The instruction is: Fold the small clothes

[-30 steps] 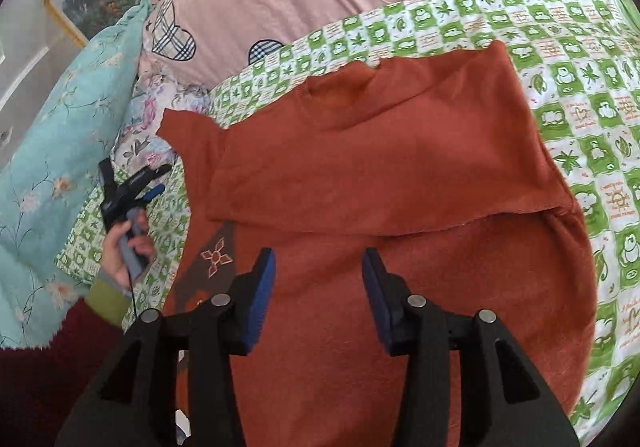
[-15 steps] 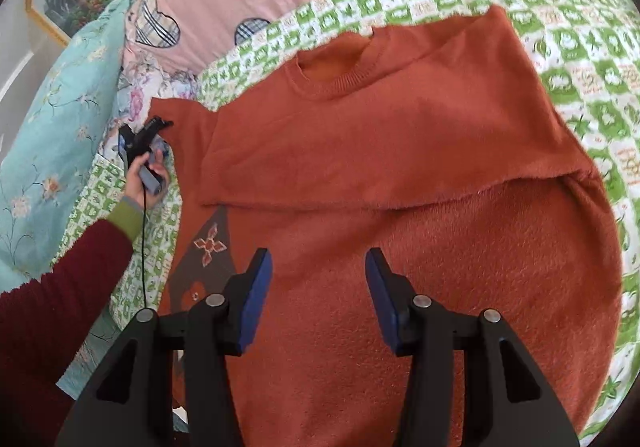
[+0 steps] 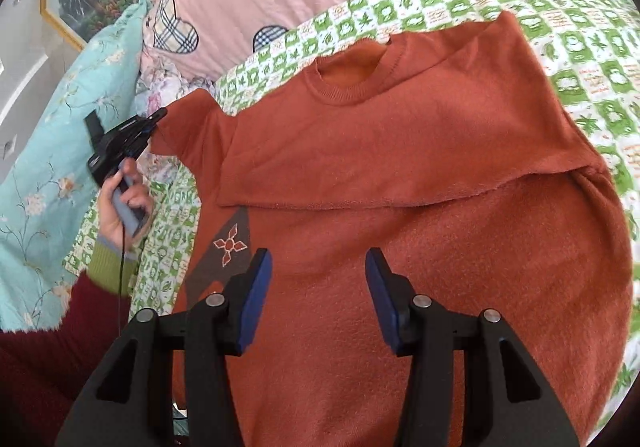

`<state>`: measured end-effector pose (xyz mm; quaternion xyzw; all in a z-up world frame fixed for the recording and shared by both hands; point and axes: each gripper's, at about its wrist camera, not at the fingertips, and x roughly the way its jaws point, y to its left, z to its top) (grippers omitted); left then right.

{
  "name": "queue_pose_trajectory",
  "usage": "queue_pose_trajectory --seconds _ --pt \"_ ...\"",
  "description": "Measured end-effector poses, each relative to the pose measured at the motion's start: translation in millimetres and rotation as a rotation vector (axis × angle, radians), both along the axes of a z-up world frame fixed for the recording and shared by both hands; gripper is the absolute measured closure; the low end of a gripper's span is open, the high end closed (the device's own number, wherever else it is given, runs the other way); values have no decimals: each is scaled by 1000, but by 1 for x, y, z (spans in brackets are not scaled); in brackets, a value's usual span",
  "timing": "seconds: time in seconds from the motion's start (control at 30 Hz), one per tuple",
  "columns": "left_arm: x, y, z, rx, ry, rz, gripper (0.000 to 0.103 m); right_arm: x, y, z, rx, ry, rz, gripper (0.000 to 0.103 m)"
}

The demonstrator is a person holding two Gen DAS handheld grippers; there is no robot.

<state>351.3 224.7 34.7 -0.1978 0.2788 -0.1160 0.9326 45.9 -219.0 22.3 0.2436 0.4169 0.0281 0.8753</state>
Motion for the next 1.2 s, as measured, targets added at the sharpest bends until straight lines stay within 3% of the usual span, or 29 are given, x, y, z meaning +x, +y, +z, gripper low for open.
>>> queue_pose_trajectory --seconds 0.13,0.33,0.47,0.57,0.67,0.8,0.87,0.97,1.1,1.2 --pt "-50 -83 15 -1 -41 -155 100 -18 -15 6 21 -20 -53 53" --pt "-102 -197 10 5 -45 -370 100 -50 -42 10 37 -39 -153 53" --pt "-120 -274 -17 52 18 -495 100 -64 -55 8 42 -27 -202 53" --pt "-121 -320 -47 142 73 -540 99 -70 -58 10 19 -21 -217 53" --pt "-113 -344 -78 199 139 -551 97 -67 -55 15 -31 -19 -210 43" --pt "-119 -331 -96 182 209 -563 86 -45 -40 18 -72 -29 -143 38" --pt "-134 -315 -94 180 206 -556 71 -24 -27 19 -102 -36 -88 38" --pt "-156 -277 -87 167 196 -518 60 9 -6 18 -170 -34 -9 38" --pt "-174 -216 -82 174 204 -390 57 56 33 13 -345 -32 129 38" --pt "-176 -166 -85 211 212 -233 54 83 57 2 -540 -11 233 38"
